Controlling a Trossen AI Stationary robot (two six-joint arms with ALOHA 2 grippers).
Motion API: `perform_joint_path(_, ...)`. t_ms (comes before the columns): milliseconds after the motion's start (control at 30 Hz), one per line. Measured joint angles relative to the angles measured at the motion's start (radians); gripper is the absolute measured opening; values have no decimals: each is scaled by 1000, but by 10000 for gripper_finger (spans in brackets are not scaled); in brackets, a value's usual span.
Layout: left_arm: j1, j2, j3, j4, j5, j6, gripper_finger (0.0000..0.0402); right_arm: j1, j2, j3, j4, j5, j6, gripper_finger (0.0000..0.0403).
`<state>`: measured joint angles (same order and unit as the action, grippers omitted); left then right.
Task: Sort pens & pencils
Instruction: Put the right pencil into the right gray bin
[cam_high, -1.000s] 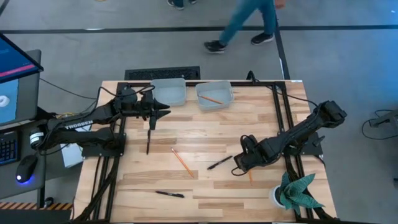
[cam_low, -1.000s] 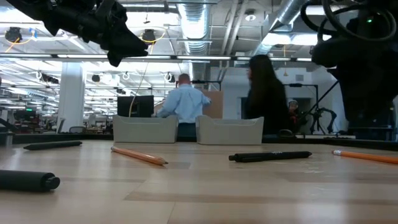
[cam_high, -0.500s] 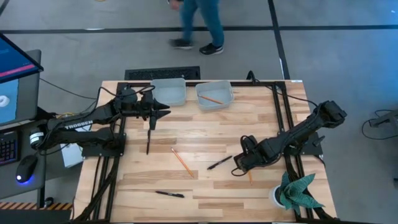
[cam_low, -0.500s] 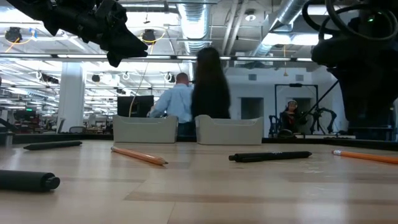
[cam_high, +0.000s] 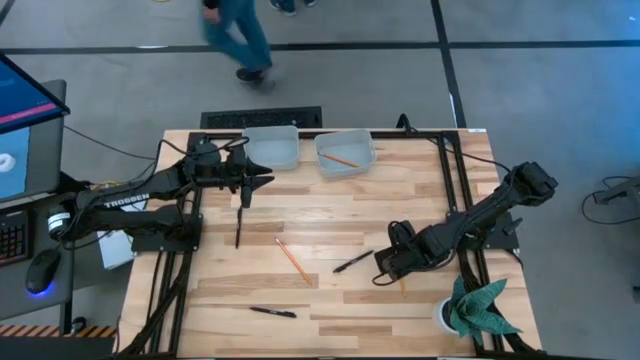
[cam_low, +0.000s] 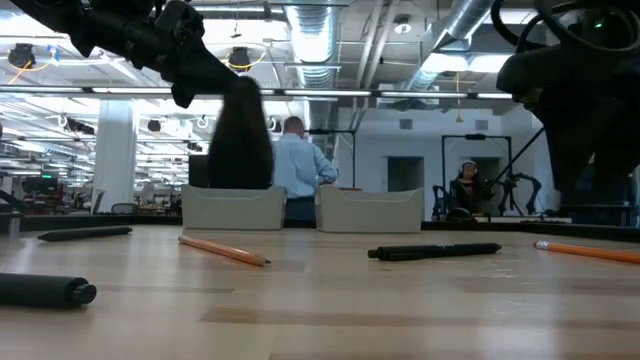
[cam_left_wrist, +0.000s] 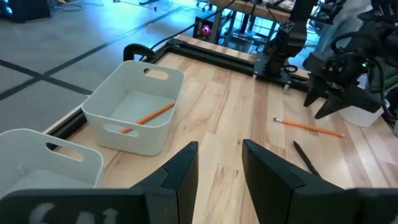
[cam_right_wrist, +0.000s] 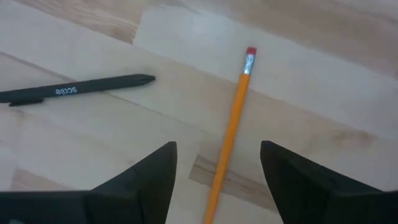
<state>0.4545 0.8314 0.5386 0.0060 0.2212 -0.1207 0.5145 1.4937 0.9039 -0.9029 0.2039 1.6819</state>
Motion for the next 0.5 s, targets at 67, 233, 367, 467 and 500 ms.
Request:
perform_joint_path(67,0,0,0,0,0,0,114,15,0,-13,26,0,44,255)
perform_joint_path(233,0,0,0,0,0,0,114,50,0,-72,123,-20,133,255)
perform_joint_path(367,0,0,0,0,-1,0,114,64,0,-92,165,-19,153,255)
perform_joint_path(467,0,0,0,0,-25,0,114,63,0,-110,157,-19,153,255)
perform_joint_path(500,0,0,0,0,-29,2,114,63,0,-118,157,-20,152,255)
